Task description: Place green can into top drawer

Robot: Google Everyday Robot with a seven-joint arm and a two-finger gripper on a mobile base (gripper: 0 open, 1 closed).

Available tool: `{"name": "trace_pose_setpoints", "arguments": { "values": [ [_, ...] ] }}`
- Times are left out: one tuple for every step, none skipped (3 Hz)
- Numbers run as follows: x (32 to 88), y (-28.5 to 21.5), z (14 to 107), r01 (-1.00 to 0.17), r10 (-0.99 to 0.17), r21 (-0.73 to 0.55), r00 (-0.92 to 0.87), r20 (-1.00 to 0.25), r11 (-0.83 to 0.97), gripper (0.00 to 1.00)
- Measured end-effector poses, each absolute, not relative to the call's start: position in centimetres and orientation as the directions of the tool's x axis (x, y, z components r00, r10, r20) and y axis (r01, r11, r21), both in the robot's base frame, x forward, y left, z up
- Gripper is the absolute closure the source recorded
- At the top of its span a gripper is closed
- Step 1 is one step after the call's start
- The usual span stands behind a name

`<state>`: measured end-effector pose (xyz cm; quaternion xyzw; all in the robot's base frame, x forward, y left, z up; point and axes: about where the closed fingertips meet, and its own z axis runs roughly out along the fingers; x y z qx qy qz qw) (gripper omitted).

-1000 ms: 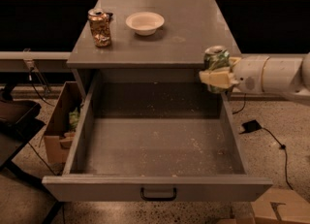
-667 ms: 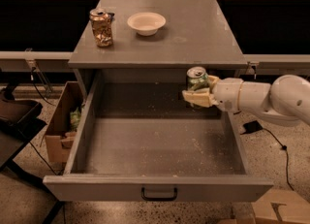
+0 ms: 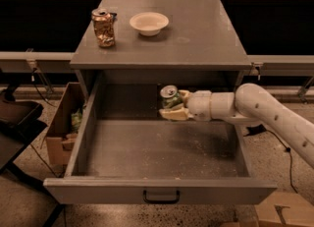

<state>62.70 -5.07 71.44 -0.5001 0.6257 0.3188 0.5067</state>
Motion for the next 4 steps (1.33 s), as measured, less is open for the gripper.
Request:
{"name": "trace_pose_setpoints", "arguments": {
  "values": [
    [62.7, -4.5, 71.1, -0.952, -0.301, -0.103, 0.013, -0.954, 0.287, 1.00],
    [62.9, -1.5, 69.4, -0.966, -0.217, -0.038, -0.020, -0.976, 0.256, 1.00],
    [63.1, 2.8, 67.6, -0.979, -0.134, 0.027, -0.055, -0.990, 0.204, 1.00],
    [63.1, 2.9, 67.3, -0.979, -0.131, 0.032, -0.060, -0.990, 0.202, 0.81]
  ]
}}
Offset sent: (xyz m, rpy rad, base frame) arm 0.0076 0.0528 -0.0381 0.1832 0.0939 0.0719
